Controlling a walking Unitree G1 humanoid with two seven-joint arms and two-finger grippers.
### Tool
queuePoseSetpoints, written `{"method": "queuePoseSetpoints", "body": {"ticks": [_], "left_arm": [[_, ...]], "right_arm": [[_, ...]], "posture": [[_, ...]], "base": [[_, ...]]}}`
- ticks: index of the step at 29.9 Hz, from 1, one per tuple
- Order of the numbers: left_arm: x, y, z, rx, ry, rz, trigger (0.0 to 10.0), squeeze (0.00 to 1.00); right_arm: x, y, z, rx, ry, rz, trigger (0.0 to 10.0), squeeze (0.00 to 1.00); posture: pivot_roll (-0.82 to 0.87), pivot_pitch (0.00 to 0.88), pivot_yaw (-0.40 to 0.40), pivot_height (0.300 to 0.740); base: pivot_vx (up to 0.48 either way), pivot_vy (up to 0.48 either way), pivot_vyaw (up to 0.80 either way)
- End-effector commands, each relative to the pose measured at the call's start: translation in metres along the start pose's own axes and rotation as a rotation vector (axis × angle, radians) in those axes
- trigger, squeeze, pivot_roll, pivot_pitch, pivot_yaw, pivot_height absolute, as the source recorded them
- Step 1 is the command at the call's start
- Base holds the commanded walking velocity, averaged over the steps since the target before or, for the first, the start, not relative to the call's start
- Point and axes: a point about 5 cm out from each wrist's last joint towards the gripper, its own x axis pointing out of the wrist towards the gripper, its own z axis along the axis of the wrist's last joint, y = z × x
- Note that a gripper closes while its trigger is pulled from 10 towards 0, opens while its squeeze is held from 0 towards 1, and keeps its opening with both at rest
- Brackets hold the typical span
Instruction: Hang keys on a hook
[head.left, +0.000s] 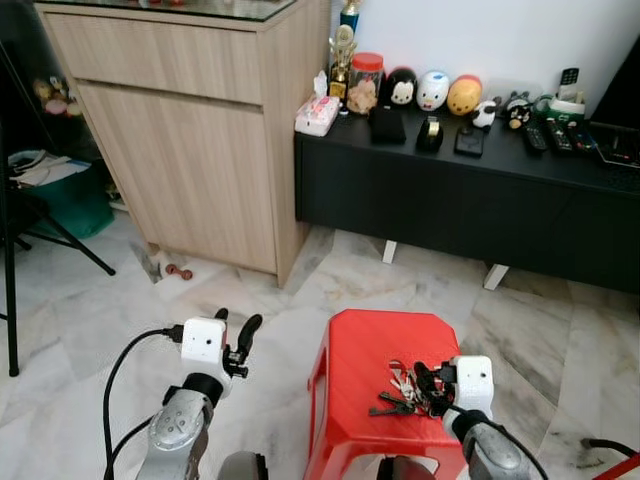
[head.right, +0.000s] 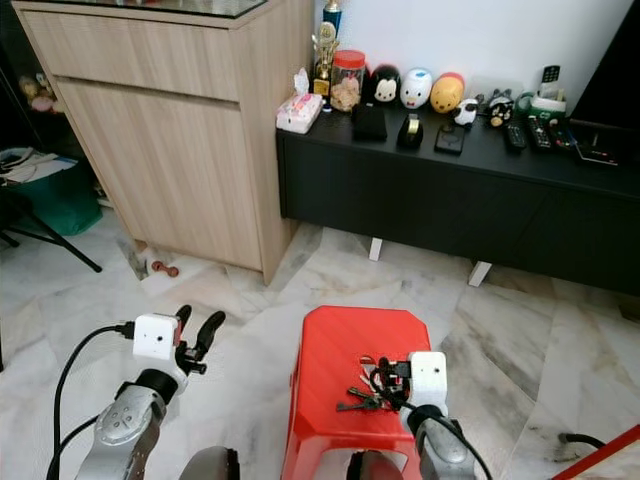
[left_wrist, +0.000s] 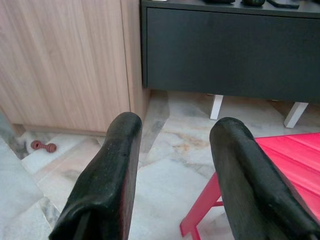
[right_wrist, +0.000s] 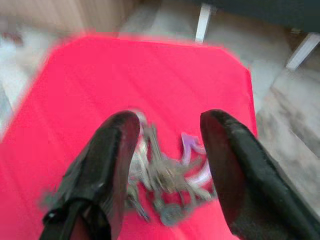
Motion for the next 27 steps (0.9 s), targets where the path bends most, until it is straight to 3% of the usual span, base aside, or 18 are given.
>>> {"method": "queuePoseSetpoints", "body": {"ticks": [1, 5, 8, 11, 14, 21, 27], "left_arm": [[0.001, -0.002, -0.001, 0.002, 0.015, -0.015, 10.0, 0.00], [0.001, -0.002, -0.001, 0.002, 0.018, -0.017, 10.0, 0.00], [0.001, -0.002, -0.001, 0.002, 0.019, -0.019, 10.0, 0.00], [0.000, -0.002, -0.001, 0.004, 0.021, -0.020, 10.0, 0.00], [0.000, -0.001, -0.002, 0.003, 0.025, -0.017, 10.0, 0.00], [-0.001, -0.002, -0.003, 0.002, 0.030, -0.022, 10.0, 0.00], [-0.001, -0.002, -0.003, 0.005, 0.032, -0.026, 10.0, 0.00]], "right_arm": [[0.002, -0.002, -0.004, -0.061, 0.073, 0.008, 10.0, 0.00], [0.004, -0.009, -0.002, -0.078, 0.108, -0.025, 10.0, 0.00], [0.005, -0.007, -0.002, -0.079, 0.138, 0.027, 10.0, 0.00], [0.006, -0.002, 0.001, -0.140, 0.155, 0.143, 10.0, 0.00], [0.006, -0.008, 0.002, -0.157, 0.161, 0.105, 10.0, 0.00], [0.002, -0.006, -0.009, -0.199, 0.228, 0.166, 10.0, 0.00], [-0.001, -0.003, -0.017, -0.178, 0.270, 0.208, 10.0, 0.00]], "posture": [[0.15, 0.036, -0.066, 0.627], [0.15, 0.038, -0.065, 0.627], [0.15, 0.038, -0.065, 0.627], [0.15, 0.042, -0.065, 0.627], [0.15, 0.041, -0.064, 0.627], [0.15, 0.044, -0.065, 0.627], [0.15, 0.044, -0.062, 0.627]], "base": [[0.000, 0.000, 0.00], [0.000, 0.000, 0.00], [0.000, 0.000, 0.00], [0.000, 0.000, 0.00], [0.000, 0.000, 0.00], [0.000, 0.000, 0.00], [0.000, 0.000, 0.00]]}}
